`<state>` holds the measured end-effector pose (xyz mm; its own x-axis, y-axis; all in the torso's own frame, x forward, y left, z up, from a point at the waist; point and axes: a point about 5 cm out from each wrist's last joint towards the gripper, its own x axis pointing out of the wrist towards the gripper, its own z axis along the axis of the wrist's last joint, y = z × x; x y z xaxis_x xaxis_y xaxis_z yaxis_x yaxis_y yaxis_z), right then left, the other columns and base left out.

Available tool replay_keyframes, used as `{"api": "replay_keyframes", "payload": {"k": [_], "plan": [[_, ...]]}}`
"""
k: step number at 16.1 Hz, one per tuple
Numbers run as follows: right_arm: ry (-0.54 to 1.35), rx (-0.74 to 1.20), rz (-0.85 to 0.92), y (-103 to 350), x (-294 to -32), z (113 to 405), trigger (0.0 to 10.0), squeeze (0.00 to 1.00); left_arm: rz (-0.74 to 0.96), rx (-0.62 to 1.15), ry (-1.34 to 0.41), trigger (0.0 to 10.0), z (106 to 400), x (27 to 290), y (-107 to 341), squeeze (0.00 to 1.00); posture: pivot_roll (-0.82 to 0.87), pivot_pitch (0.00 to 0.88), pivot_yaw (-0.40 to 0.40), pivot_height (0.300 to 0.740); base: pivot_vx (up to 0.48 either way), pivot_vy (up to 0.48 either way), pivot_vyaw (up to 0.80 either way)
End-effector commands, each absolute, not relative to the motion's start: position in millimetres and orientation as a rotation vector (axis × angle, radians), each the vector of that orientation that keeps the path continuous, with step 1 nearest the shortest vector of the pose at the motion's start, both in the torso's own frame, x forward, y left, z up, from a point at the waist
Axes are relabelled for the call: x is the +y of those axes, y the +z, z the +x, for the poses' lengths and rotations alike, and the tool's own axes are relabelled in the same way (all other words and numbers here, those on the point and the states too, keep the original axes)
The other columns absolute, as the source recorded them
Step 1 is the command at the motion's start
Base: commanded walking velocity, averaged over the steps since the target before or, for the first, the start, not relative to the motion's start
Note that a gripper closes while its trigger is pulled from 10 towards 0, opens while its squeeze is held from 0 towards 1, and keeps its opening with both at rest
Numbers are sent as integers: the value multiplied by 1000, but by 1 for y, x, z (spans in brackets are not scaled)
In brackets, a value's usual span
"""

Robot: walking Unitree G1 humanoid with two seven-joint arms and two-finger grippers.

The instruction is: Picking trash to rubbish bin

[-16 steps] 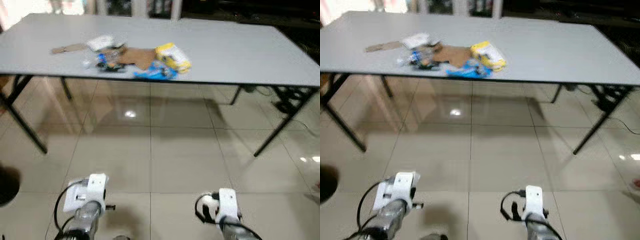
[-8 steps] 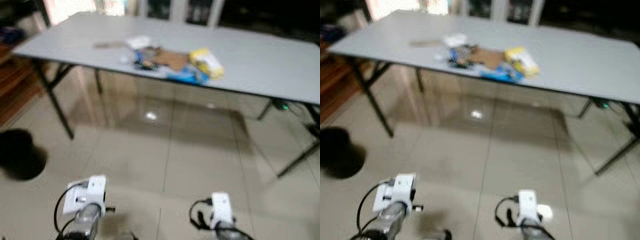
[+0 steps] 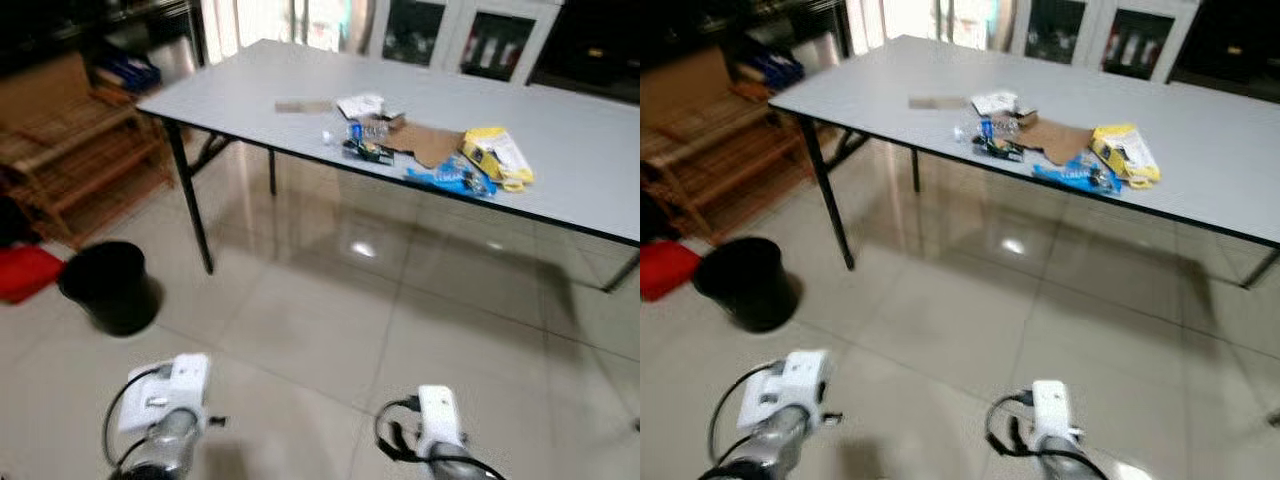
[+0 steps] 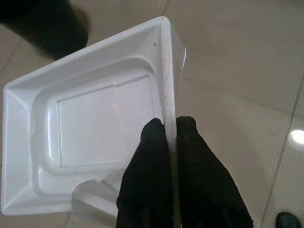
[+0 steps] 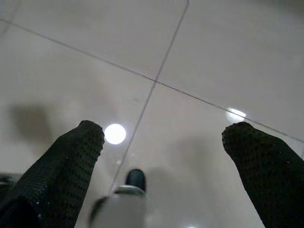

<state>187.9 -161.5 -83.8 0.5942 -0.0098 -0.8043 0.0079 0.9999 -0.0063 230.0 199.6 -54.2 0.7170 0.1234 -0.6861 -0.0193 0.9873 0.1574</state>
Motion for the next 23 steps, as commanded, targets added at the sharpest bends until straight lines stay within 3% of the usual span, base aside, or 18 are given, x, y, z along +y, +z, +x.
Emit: {"api": "replay_keyframes", "payload": {"k": [1, 11, 16, 23], "plan": [[-5, 926, -6, -82, -160, 191, 10000, 0, 151, 777, 89, 10000, 228, 203, -55, 0, -11, 24, -51, 740, 0, 0, 800], [-1, 917, 5, -81, -159, 194, 10000, 0, 136, 770, 101, 10000, 231, 204, -53, 0, -6, 45, -56, 740, 0, 0, 800], [-10, 903, 51, -79, -158, 197, 10000, 0, 136, 777, 98, 10000, 232, 203, -53, 0, -9, 51, -53, 740, 0, 0, 0], [4, 898, 60, -79, -156, 197, 10000, 0, 141, 782, 91, 10000, 233, 202, -53, 0, -6, 57, -52, 740, 335, 0, 0]]}}
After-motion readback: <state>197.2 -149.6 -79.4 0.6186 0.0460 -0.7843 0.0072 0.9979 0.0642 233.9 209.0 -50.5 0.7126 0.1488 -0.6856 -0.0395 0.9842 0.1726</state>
